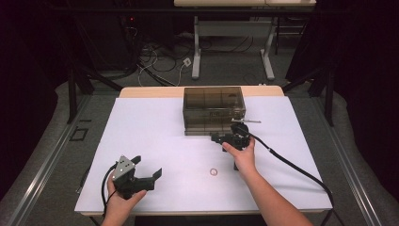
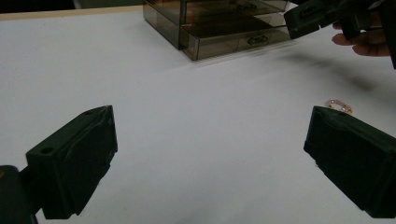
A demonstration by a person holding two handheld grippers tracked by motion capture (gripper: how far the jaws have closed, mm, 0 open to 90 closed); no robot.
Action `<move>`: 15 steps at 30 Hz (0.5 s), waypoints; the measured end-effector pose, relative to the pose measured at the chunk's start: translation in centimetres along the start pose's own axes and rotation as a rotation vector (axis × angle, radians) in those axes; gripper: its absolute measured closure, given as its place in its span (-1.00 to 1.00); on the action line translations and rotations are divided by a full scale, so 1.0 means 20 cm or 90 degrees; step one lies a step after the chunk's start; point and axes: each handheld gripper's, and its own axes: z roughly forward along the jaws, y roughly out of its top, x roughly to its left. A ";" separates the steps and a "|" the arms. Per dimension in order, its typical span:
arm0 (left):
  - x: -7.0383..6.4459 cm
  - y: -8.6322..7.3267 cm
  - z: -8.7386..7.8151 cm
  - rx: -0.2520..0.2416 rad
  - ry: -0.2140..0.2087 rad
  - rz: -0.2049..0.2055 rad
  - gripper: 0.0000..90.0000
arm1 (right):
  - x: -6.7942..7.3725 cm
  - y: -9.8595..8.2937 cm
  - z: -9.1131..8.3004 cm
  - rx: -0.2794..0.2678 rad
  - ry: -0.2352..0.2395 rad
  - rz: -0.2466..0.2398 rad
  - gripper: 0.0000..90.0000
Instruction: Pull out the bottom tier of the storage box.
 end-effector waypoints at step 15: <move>-0.01 0.00 0.01 0.002 -0.001 -0.004 -0.94 | -0.05 0.07 -0.06 0.005 -0.061 -0.037 -0.37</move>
